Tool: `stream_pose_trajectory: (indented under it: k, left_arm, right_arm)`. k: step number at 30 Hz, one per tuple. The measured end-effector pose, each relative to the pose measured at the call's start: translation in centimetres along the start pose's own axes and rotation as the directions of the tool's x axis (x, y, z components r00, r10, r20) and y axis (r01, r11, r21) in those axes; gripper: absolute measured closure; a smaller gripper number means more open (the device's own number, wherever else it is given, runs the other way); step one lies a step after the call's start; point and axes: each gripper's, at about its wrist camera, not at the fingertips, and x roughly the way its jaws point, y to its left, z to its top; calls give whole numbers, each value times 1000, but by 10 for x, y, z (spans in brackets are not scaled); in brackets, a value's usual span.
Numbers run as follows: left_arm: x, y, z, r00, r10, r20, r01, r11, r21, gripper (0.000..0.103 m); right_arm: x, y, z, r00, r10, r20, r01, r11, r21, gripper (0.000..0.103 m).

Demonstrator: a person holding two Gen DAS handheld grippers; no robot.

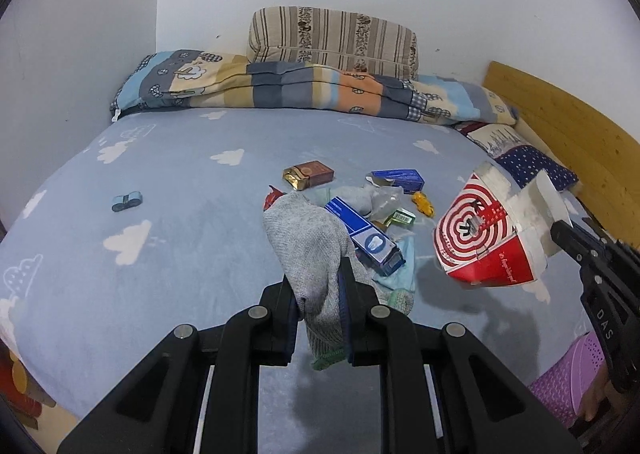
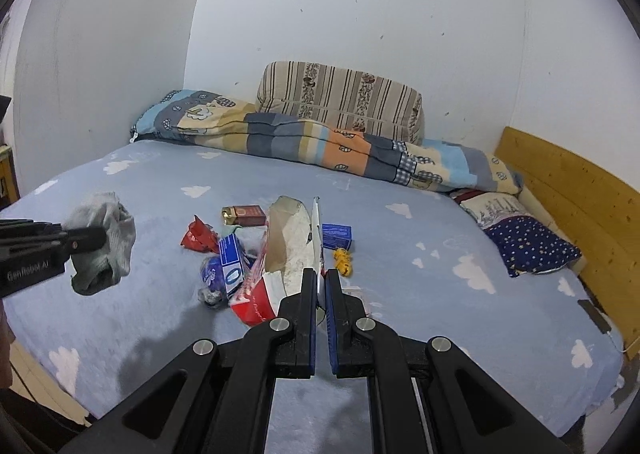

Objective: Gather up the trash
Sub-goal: 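Lift the carton with the right tool while the left tool lifts the grey sock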

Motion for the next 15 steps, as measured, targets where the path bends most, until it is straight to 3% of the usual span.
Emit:
stream_pose_trajectory:
  k: [15]
  left_arm:
    - [3,-9,-6,1000,-15,16,15,999,40,86]
  right_arm:
    - [-2,14,-2,1000,-27,10,27,999,-43,99]
